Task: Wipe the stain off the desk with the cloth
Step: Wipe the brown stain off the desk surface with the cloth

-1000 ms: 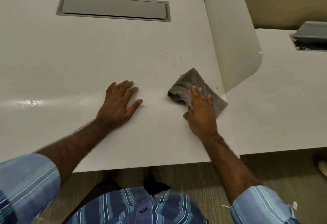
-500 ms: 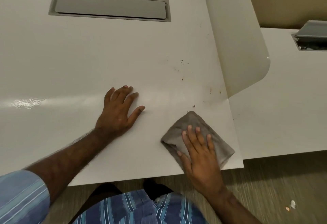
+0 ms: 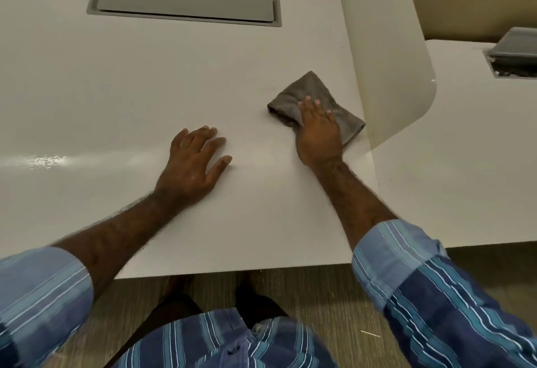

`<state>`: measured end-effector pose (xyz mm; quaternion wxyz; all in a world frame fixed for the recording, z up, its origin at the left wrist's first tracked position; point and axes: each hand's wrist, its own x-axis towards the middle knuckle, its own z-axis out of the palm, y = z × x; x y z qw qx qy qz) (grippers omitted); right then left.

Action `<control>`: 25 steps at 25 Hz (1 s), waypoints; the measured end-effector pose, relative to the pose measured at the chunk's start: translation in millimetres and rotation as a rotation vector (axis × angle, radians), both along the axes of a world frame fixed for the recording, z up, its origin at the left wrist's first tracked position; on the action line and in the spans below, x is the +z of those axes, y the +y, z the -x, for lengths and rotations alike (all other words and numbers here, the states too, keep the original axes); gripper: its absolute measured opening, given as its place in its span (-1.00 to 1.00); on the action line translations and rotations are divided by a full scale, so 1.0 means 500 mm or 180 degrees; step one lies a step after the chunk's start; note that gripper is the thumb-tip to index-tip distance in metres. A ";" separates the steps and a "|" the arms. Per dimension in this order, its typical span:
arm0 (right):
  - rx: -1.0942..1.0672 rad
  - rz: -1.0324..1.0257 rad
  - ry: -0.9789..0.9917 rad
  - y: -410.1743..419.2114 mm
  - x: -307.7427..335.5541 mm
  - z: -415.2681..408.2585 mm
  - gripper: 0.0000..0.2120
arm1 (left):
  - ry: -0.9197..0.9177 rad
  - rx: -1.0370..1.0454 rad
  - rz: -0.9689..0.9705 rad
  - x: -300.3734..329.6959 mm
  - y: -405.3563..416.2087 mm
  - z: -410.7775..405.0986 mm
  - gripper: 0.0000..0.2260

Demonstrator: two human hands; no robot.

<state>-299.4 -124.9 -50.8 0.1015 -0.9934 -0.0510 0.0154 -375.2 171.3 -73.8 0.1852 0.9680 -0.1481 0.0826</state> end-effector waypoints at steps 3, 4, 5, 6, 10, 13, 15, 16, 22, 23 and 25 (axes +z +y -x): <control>-0.0169 -0.0294 -0.0319 -0.021 0.023 0.154 -0.55 | 0.0025 -0.0024 0.0015 -0.003 0.001 -0.003 -0.52; -0.0228 -0.0273 -0.0248 -0.028 0.030 0.223 -0.54 | 0.0023 -0.0021 0.0022 -0.004 0.002 -0.004 -0.52; -0.0284 -0.0208 -0.0162 -0.038 0.037 0.294 -0.52 | 0.0008 -0.0017 0.0035 -0.007 0.000 -0.004 -0.51; -0.0330 -0.0157 -0.0089 -0.050 0.041 0.362 -0.49 | -0.0021 -0.0008 0.0050 -0.009 -0.001 -0.004 -0.51; -0.0351 -0.0216 0.0249 -0.107 0.045 0.568 -0.43 | -0.0138 0.0016 0.0049 -0.012 -0.002 -0.007 -0.51; -0.0249 -0.0193 0.0263 -0.111 0.040 0.598 -0.43 | -0.0223 -0.0010 0.0039 -0.011 -0.005 -0.008 -0.52; -0.0305 -0.0047 0.0365 -0.103 0.034 0.562 -0.29 | -0.0222 -0.0017 0.0040 -0.010 -0.004 -0.008 -0.52; -0.0275 0.0056 0.0369 -0.104 0.027 0.534 -0.23 | -0.0204 -0.0013 0.0038 -0.010 -0.004 -0.008 -0.52; -0.0185 0.0283 -0.0103 -0.116 -0.019 0.340 -0.35 | -0.0114 0.0014 -0.0021 -0.008 -0.005 -0.012 -0.49; -0.0192 0.0288 -0.0164 -0.112 -0.022 0.302 -0.37 | -0.0124 0.0012 -0.0038 -0.009 -0.005 -0.012 -0.48; -0.0185 0.0339 -0.0274 -0.101 -0.023 0.204 -0.38 | -0.0145 0.0012 -0.0084 -0.011 -0.005 -0.013 -0.47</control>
